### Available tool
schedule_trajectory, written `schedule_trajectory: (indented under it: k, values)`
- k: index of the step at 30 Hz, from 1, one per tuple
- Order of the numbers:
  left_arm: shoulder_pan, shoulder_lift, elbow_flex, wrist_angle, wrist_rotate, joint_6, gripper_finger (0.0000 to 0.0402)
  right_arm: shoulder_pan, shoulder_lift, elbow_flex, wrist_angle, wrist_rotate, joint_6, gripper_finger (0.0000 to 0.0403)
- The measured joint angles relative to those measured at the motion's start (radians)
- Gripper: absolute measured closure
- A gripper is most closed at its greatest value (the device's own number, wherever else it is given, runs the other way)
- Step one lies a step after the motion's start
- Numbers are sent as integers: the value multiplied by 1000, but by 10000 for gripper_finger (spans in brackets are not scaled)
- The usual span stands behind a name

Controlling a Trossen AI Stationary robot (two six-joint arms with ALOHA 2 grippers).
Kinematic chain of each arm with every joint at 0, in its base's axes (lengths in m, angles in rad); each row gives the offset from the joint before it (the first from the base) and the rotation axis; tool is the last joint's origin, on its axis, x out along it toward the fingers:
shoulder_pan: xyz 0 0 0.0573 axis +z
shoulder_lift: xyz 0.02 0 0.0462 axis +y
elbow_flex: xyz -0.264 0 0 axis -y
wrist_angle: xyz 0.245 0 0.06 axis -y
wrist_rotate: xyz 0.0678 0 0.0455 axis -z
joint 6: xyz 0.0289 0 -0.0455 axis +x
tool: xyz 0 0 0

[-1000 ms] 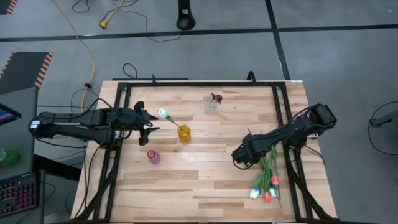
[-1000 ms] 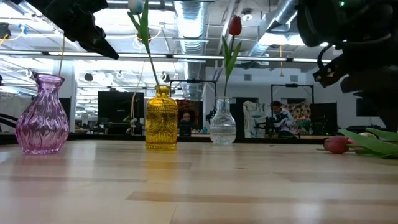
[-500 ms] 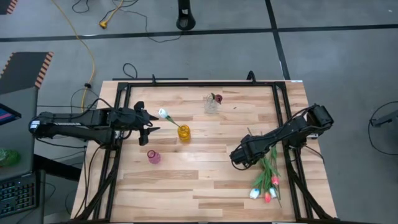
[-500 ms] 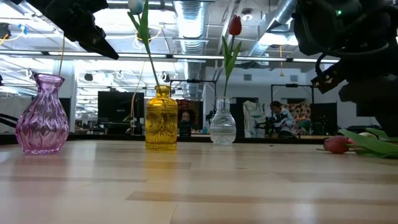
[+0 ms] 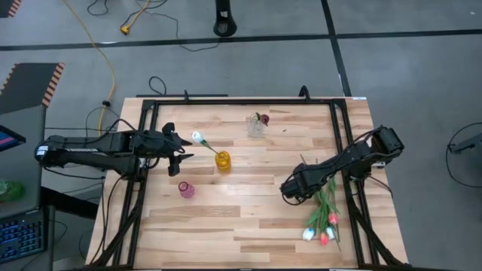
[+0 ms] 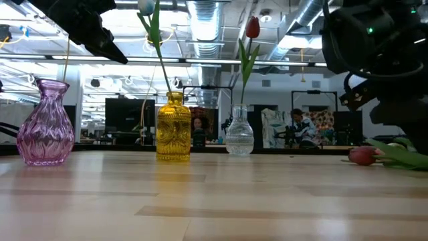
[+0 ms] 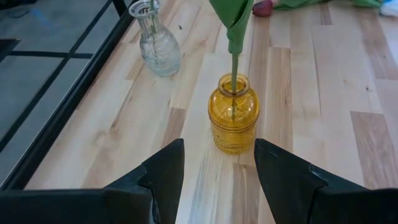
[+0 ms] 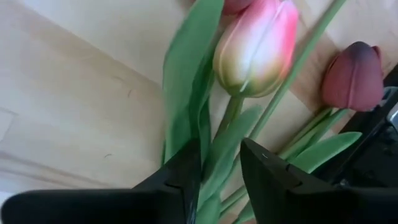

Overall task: Sort flowers into vase by color
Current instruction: Put the pink flower into the purple vase

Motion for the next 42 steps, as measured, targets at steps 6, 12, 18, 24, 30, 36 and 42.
schedule_trajectory:
  k: [6, 12, 18, 24, 30, 36, 42]
  values:
    - [0, 0, 0, 0, 0, -1, 218, -6, 0, 0, 4, 2, 0, 289]
    - [0, 0, 0, 0, 0, -2, 218, -6, 0, 0, 12, 2, 0, 322]
    - [0, 0, 0, 0, 0, -3, 218, -6, 0, 0, 13, 2, 0, 367]
    - [0, 0, 0, 0, 0, -3, 218, -6, 0, 0, 14, 2, 1, 383]
    - [0, 0, 0, 0, 0, -3, 218, -6, -6, 32, 2, 3, 0, 377]
    - [0, 0, 0, 4, 0, -3, 218, -6, -66, 93, -11, 85, 0, 382]
    - [0, 0, 0, 45, 40, 11, 218, -6, -160, 147, -10, 214, 0, 381]
